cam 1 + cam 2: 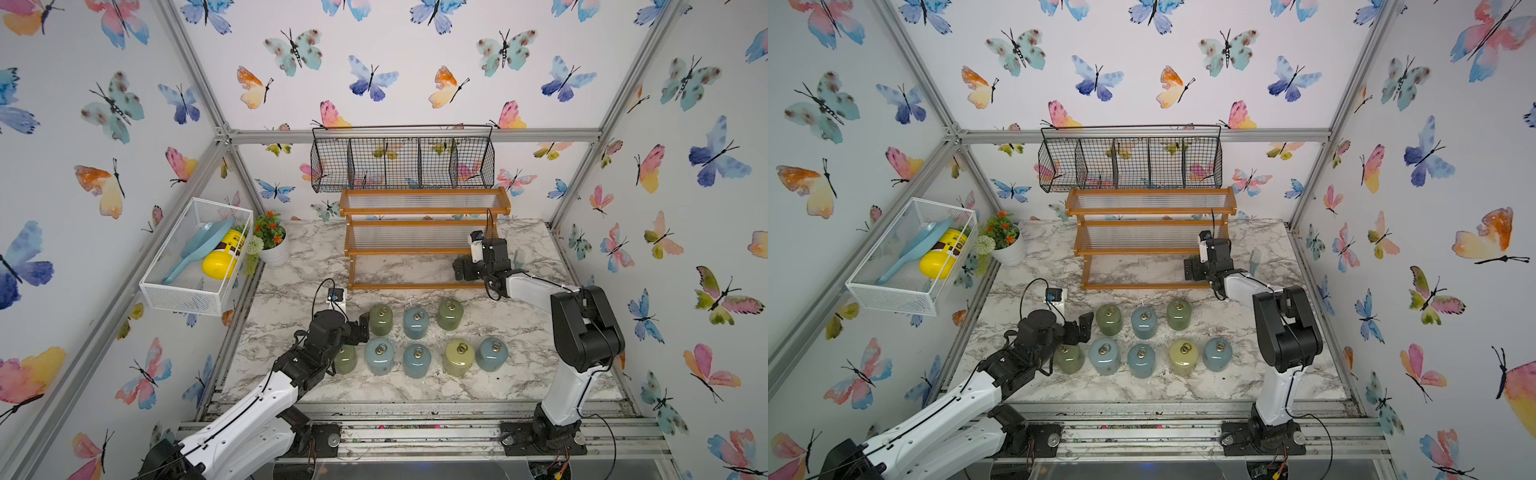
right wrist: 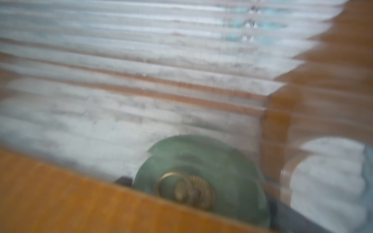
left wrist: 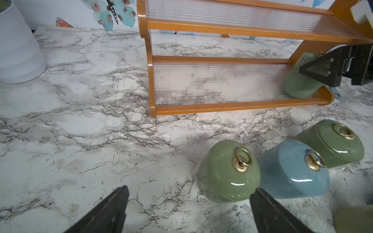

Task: Remove the tea canisters from the shelf
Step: Pick up the tea canister from the shelf.

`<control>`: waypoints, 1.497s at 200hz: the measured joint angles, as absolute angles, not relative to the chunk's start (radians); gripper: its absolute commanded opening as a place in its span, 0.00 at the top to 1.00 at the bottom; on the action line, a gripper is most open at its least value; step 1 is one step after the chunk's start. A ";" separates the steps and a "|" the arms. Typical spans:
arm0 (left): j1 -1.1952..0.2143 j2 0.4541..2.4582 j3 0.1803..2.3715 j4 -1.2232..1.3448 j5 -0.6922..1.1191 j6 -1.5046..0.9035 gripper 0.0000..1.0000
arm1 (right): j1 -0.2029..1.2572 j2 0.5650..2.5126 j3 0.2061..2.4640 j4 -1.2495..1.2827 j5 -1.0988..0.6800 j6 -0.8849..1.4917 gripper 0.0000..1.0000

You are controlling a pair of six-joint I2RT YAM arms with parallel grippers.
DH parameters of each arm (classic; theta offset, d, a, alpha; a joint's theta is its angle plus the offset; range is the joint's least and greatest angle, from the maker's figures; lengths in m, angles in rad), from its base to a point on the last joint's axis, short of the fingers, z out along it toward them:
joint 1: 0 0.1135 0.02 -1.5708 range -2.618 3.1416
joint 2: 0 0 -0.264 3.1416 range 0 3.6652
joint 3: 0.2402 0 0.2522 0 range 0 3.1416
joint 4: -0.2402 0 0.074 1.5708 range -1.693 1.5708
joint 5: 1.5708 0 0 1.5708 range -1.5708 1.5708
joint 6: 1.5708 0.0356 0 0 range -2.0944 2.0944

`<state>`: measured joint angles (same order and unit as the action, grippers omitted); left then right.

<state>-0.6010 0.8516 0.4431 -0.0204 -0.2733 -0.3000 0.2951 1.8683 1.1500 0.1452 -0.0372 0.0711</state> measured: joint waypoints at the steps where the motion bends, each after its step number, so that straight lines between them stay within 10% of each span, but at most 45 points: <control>1: -0.601 0.852 0.443 -0.020 -0.273 -0.300 0.02 | 0.295 1.869 1.151 0.145 -0.037 0.070 0.01; 115: -0.601 0.846 0.443 -0.027 -0.274 -0.300 0.02 | 0.293 1.896 1.174 0.143 -0.042 0.048 0.20; 299: -0.600 0.846 0.428 -0.018 -0.262 -0.308 0.02 | 0.294 1.547 0.944 -0.012 -0.052 0.089 0.23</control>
<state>-0.5999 0.8463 0.4282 -0.0181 -0.2623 -0.3077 0.2935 1.5467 0.9443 -0.0124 -0.0521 0.0895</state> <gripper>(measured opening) 0.984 0.863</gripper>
